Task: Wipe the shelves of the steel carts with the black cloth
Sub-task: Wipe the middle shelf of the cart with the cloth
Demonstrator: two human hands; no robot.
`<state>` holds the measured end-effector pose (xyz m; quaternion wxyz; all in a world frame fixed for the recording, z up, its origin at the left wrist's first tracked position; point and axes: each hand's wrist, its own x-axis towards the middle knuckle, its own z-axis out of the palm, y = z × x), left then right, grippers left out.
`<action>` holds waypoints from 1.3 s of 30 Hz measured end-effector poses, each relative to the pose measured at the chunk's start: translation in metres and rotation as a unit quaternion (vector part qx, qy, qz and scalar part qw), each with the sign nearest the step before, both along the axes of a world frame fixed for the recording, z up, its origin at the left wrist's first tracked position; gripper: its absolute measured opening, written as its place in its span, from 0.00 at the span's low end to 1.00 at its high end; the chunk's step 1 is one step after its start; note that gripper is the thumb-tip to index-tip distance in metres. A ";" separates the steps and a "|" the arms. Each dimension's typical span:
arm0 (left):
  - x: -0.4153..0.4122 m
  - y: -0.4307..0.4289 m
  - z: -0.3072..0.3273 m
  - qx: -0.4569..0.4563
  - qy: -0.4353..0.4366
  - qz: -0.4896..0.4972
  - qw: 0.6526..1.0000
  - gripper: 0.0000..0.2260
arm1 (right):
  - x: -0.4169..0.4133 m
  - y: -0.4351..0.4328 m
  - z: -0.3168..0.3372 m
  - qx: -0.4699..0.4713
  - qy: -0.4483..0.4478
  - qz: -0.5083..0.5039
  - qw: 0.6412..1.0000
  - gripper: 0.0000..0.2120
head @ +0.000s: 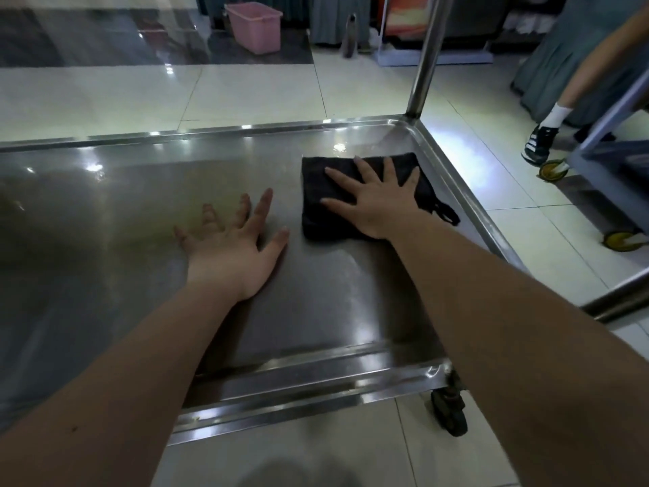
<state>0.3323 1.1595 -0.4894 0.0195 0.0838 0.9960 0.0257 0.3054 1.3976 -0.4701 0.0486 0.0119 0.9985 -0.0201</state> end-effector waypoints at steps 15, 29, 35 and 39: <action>-0.001 0.003 0.009 -0.007 -0.033 0.003 0.999 0.29 | 0.103 -0.007 0.001 -0.039 -0.049 0.040 0.997 0.31; 0.003 0.001 0.006 0.029 -0.002 0.098 0.995 0.26 | 0.034 -0.024 -0.004 -0.028 -0.007 0.037 0.999 0.30; -0.006 0.001 0.000 0.014 0.001 0.084 0.996 0.26 | -0.046 -0.045 -0.006 -0.026 0.027 -0.022 0.999 0.31; -0.009 0.002 0.001 0.016 -0.003 0.084 0.996 0.25 | -0.047 -0.042 0.000 -0.036 0.003 -0.012 0.999 0.28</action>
